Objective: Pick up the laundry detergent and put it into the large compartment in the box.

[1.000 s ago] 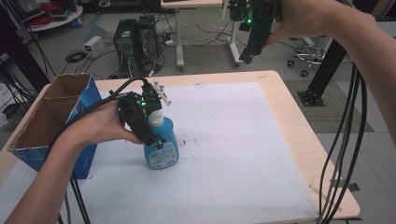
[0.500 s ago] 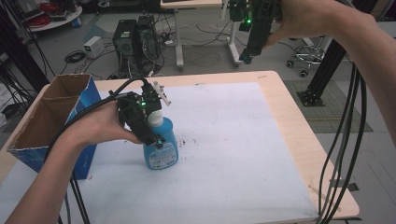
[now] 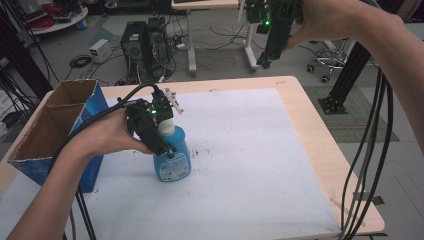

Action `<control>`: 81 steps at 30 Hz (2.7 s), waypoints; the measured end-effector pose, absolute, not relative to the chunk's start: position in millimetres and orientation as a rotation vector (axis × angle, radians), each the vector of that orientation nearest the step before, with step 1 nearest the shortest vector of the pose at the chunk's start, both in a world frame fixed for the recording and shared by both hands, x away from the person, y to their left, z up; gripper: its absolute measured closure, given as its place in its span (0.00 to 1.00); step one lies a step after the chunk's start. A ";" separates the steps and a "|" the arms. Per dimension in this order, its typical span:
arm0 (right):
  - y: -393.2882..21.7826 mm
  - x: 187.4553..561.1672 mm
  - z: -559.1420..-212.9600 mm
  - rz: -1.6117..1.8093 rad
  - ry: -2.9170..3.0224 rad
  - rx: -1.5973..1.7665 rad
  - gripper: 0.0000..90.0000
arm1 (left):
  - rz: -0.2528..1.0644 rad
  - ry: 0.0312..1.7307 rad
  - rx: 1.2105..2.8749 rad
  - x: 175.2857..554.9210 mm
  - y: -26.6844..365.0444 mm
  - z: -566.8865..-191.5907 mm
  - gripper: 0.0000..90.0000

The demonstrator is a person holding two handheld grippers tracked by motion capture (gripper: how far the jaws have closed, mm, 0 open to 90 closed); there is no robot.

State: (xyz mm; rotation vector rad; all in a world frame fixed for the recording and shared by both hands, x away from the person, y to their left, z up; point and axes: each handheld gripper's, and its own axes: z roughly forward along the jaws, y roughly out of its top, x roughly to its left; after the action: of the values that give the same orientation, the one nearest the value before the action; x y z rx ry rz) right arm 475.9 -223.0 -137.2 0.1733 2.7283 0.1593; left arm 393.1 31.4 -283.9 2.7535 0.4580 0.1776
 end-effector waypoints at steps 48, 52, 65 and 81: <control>-224.9 474.9 -135.8 0.164 2.724 0.172 0.14 | 0.136 0.461 2.786 394.8 25.8 -276.3 0.43; -225.5 475.1 -135.9 0.161 2.723 0.177 0.14 | 0.140 0.457 2.790 393.9 23.8 -268.9 0.43; -226.9 475.2 -135.6 0.164 2.723 0.173 0.14 | 0.194 0.468 2.809 399.0 21.8 -217.8 0.43; -223.2 474.8 -134.9 0.178 2.721 0.163 0.14 | 0.186 0.493 2.812 406.3 26.4 -142.6 0.43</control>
State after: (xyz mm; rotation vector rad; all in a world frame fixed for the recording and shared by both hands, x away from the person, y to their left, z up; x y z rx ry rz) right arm 474.8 -223.2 -134.9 0.1633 2.7214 0.1785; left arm 406.3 26.4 -142.6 2.8118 0.4928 0.1862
